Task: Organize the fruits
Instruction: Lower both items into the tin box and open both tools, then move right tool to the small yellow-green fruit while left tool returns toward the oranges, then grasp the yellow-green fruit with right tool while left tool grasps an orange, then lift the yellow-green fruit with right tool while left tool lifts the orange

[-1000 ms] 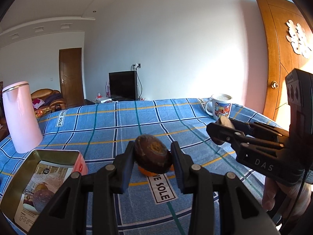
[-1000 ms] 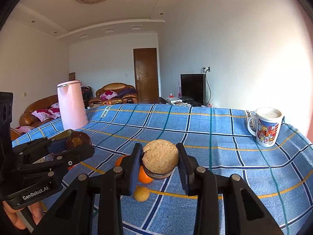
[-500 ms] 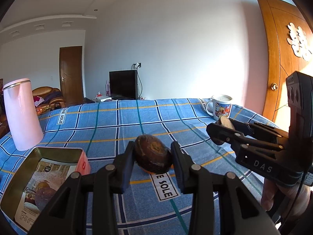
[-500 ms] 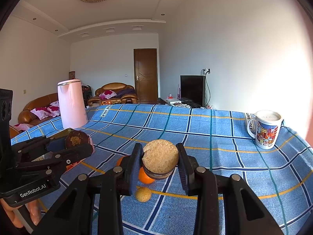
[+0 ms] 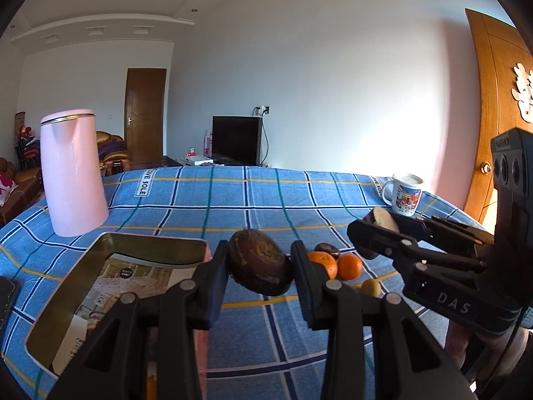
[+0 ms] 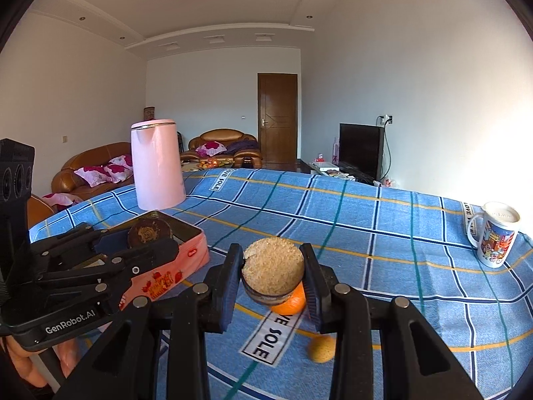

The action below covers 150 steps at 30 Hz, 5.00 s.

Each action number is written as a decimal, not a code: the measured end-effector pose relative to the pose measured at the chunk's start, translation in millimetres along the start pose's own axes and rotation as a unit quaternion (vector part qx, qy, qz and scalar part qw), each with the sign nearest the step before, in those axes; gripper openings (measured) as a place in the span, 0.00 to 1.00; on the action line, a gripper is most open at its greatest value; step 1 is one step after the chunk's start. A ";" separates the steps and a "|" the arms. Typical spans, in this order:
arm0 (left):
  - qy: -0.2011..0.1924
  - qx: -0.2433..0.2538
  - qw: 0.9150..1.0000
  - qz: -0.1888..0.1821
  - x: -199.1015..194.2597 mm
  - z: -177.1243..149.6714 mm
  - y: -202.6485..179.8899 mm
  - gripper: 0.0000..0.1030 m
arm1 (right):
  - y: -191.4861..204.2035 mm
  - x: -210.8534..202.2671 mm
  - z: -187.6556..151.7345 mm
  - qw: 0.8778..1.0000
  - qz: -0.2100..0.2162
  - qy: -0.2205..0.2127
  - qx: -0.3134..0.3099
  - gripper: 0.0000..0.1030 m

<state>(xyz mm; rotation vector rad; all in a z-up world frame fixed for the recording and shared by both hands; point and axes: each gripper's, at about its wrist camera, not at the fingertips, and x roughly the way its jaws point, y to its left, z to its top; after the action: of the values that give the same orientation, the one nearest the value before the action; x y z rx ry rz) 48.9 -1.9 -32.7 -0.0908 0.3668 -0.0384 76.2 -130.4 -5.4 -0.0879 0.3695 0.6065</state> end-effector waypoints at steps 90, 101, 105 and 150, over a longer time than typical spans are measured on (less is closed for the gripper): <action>0.215 0.043 0.974 -0.054 134.0 -2.3 -65.5 0.71 | -91.5 41.5 -18.5 0.982 -0.104 0.146 0.067 0.27; 0.238 0.009 0.967 -0.093 145.4 -4.1 -59.9 0.50 | -92.1 45.4 -20.6 0.981 -0.090 0.155 0.070 0.27; 0.241 -0.002 0.965 -0.106 146.6 -4.6 -57.9 0.47 | -90.8 43.8 -20.6 0.982 -0.092 0.152 0.066 0.27; 0.063 0.055 0.996 -0.027 66.8 5.7 -59.3 0.46 | -79.6 -4.9 -13.1 0.996 -0.072 0.017 0.047 0.27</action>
<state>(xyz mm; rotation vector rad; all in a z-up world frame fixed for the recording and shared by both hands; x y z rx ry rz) 112.0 -64.1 -45.5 0.0116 0.4881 -0.1172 113.8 -200.8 -18.0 -0.0343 0.4211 0.4440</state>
